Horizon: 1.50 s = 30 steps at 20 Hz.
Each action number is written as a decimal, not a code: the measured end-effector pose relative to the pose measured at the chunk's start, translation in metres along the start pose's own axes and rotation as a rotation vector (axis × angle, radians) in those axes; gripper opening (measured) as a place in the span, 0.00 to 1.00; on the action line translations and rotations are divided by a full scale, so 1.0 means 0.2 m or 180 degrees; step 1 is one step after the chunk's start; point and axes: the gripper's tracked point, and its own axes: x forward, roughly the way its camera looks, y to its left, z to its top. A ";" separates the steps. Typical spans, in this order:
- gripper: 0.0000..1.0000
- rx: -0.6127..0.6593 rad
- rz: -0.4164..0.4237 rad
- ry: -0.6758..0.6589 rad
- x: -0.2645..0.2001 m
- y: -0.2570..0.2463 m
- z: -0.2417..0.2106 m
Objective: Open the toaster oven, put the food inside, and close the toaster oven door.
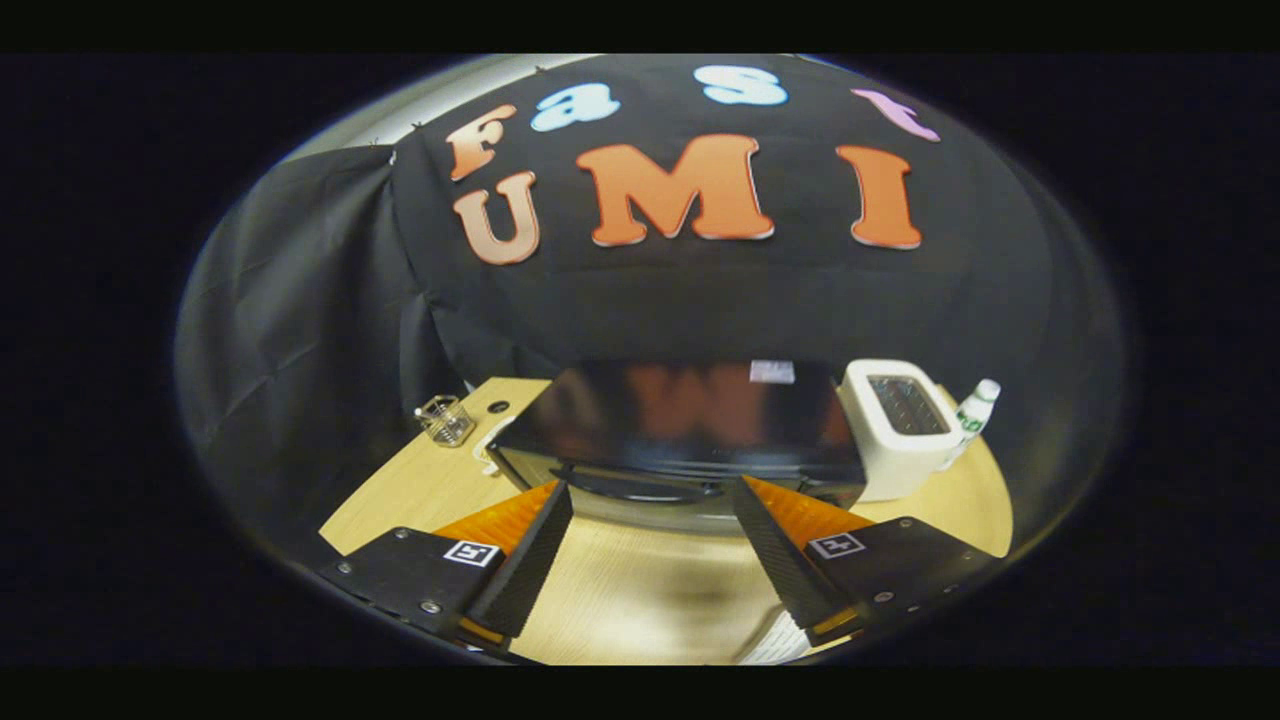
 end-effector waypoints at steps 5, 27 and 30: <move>0.98 0.0030 -0.0116 -0.0718 -0.24 -0.09 0.40; 0.99 -0.0497 -0.0709 -0.2136 -0.90 -0.39 1.01; 0.99 -0.0509 -0.0693 -0.2184 -0.92 -0.38 1.03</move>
